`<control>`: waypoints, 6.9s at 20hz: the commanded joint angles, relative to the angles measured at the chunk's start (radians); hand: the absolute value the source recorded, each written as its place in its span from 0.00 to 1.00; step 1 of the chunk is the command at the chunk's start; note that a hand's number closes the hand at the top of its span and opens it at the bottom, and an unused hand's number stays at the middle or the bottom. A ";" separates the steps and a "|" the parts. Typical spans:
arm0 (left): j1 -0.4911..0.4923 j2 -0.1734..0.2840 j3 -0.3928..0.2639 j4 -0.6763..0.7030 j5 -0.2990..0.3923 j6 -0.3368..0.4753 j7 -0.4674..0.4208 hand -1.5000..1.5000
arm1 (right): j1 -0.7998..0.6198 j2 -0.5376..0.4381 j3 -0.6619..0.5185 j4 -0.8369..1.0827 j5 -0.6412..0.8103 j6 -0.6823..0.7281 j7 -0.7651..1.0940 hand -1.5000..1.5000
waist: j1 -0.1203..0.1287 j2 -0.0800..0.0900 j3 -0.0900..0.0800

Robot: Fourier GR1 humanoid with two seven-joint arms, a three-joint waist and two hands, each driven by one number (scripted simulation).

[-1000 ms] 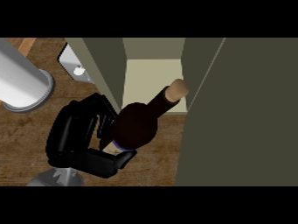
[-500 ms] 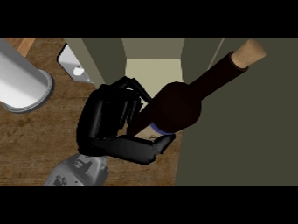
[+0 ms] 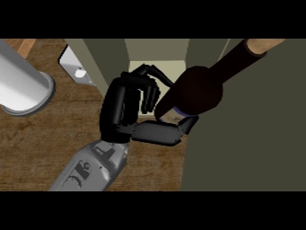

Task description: Pick up the wine, place it into the cabinet and close the cabinet

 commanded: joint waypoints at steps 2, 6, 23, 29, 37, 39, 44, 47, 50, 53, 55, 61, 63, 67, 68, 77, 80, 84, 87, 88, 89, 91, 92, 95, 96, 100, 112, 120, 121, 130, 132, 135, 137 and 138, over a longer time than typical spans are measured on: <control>-0.048 -0.001 0.023 0.090 0.010 0.009 -0.055 1.00 | 0.036 0.012 0.032 -0.143 -0.057 -0.007 0.070 0.00 | -0.001 0.000 0.000; -0.107 -0.001 0.021 0.150 0.037 0.041 -0.054 1.00 | -0.002 0.026 0.046 -0.038 0.011 -0.012 0.001 0.00 | 0.004 0.001 0.000; -0.058 -0.001 -0.062 0.394 0.149 0.130 -0.344 1.00 | 0.062 0.005 0.000 -0.144 -0.080 0.009 0.048 0.00 | -0.007 0.000 0.000; -0.057 -0.001 0.009 0.449 0.112 0.069 -0.389 1.00 | -0.029 0.009 0.003 -0.081 -0.040 -0.012 0.055 0.00 | 0.006 0.000 0.000; -0.083 -0.001 0.098 0.614 0.196 -0.001 -0.542 1.00 | -0.048 0.028 0.057 -0.152 -0.005 -0.054 0.148 0.00 | -0.004 0.001 -0.001; -0.110 -0.001 0.092 0.633 0.240 0.014 -0.557 1.00 | -0.004 0.011 0.005 -0.111 -0.065 -0.013 0.085 0.00 | -0.005 0.002 0.000; -0.147 0.009 0.142 0.662 0.207 -0.029 -0.512 1.00 | -0.069 0.021 0.025 -0.124 -0.019 -0.066 0.144 0.00 | 0.001 0.001 -0.001; -0.152 -0.001 0.131 0.672 0.224 -0.046 -0.499 1.00 | 0.004 0.015 -0.013 -0.068 -0.064 -0.004 0.019 0.00 | 0.002 0.001 0.000; -0.212 -0.001 0.164 0.774 0.259 -0.063 -0.517 1.00 | -0.012 0.034 0.052 -0.091 -0.020 -0.021 0.057 0.00 | -0.003 0.002 -0.001; -0.263 -0.001 0.224 0.878 0.245 -0.108 -0.556 1.00 | 0.014 0.022 0.012 -0.100 -0.071 -0.009 0.066 0.00 | -0.004 0.002 0.000; -0.360 -0.001 0.205 0.978 0.289 -0.054 -0.546 1.00 | 0.032 0.005 -0.050 -0.058 -0.131 0.030 0.004 0.00 | -0.018 0.006 0.000; -0.471 0.000 0.279 1.116 0.285 -0.072 -0.574 1.00 | 0.088 0.032 0.030 -0.107 -0.065 0.028 0.007 0.00 | -0.024 0.007 0.000; -0.427 -0.001 0.259 1.122 0.283 -0.091 -0.660 1.00 | 0.033 0.040 0.068 -0.114 -0.028 0.001 0.053 0.00 | -0.016 0.005 -0.001; -0.474 0.002 0.289 1.206 0.260 -0.066 -0.736 1.00 | 0.031 0.062 0.089 -0.108 -0.002 -0.014 0.038 0.00 | -0.020 0.008 -0.001; -0.542 0.029 0.316 1.224 0.270 -0.066 -0.695 1.00 | 0.075 0.056 0.077 -0.076 -0.005 0.013 -0.022 0.00 | -0.023 0.009 0.000; -0.591 0.000 0.369 1.365 0.285 -0.071 -0.802 1.00 | -0.017 0.042 0.026 -0.030 -0.065 0.017 0.000 0.00 | -0.031 0.015 -0.001; -0.591 0.011 0.423 1.403 0.327 -0.110 -0.784 1.00 | 0.016 0.047 0.051 -0.053 -0.053 0.028 -0.001 0.00 | -0.043 0.019 -0.001; -0.613 0.010 0.472 1.404 0.374 -0.136 -0.770 1.00 | 0.001 0.050 0.035 -0.024 -0.060 0.020 -0.012 0.00 | -0.035 0.017 -0.001; -0.632 -0.001 0.482 1.425 0.374 -0.143 -0.793 1.00 | -0.018 0.061 0.082 -0.044 -0.007 -0.001 0.026 0.00 | -0.039 0.017 -0.001; -0.619 0.029 0.488 1.446 0.375 -0.186 -0.795 1.00 | 0.026 0.050 0.048 -0.016 -0.055 0.040 -0.046 0.00 | -0.051 0.023 0.000; -0.606 -0.001 0.492 1.456 0.376 -0.148 -0.835 1.00 | 0.015 0.069 0.113 -0.039 -0.014 0.013 -0.019 0.00 | -0.057 0.025 -0.001; -0.648 0.022 0.495 1.452 0.373 -0.173 -0.781 1.00 | 0.011 0.039 0.055 -0.070 -0.051 0.029 0.004 0.00 | -0.047 0.019 -0.001; -0.611 -0.001 0.488 1.465 0.376 -0.149 -0.836 1.00 | -0.041 0.038 0.041 -0.025 -0.056 0.015 0.032 0.00 | -0.047 0.020 -0.001; -0.614 0.022 0.489 1.487 0.356 -0.167 -0.847 1.00 | -0.023 0.052 0.043 0.011 -0.034 0.024 -0.032 0.00 | -0.049 0.025 -0.001; -0.614 -0.001 0.494 1.489 0.361 -0.143 -0.866 1.00 | -0.023 0.060 0.057 -0.002 -0.041 0.021 -0.021 0.00 | -0.052 0.024 -0.001; -0.619 0.013 0.484 1.515 0.336 -0.139 -0.835 0.00 | -0.002 0.057 0.066 -0.016 -0.028 0.028 -0.025 0.00 | -0.047 0.022 -0.001; -0.638 0.027 0.450 1.562 0.271 -0.052 -0.826 0.00 | -0.013 0.069 0.090 0.016 -0.001 0.022 -0.039 0.00 | -0.065 0.031 -0.001; -0.570 -0.001 0.484 1.539 0.293 -0.038 -0.907 0.00 | -0.030 0.048 0.059 -0.013 -0.054 0.039 -0.011 0.00 | -0.073 0.032 -0.002; -0.586 0.029 0.494 1.538 0.298 -0.043 -0.895 0.00 | -0.056 0.063 0.067 0.046 -0.024 0.030 -0.033 0.00 | -0.069 0.039 -0.002; -0.539 0.021 0.490 1.535 0.278 -0.112 -0.953 0.00 | -0.009 0.067 0.094 -0.023 -0.027 0.030 -0.005 0.00 | -0.067 0.030 -0.002; -0.553 0.029 0.487 1.533 0.272 -0.151 -0.933 0.00 | 0.012 0.057 0.075 -0.017 -0.039 0.049 -0.038 0.00 | -0.064 0.028 -0.001; -0.543 0.041 0.483 1.524 0.265 -0.213 -0.947 0.00 | -0.050 0.053 0.054 -0.013 -0.037 0.018 0.015 0.00 | -0.056 0.027 -0.002; -0.550 0.027 0.476 1.540 0.256 -0.203 -0.933 0.00 | -0.026 0.056 0.041 0.020 -0.060 0.040 -0.038 0.00 | -0.058 0.029 -0.001; -0.571 0.010 0.484 1.534 0.264 -0.200 -0.919 0.00 | -0.062 0.069 0.090 0.009 -0.027 0.017 0.003 0.00 | -0.056 0.027 -0.002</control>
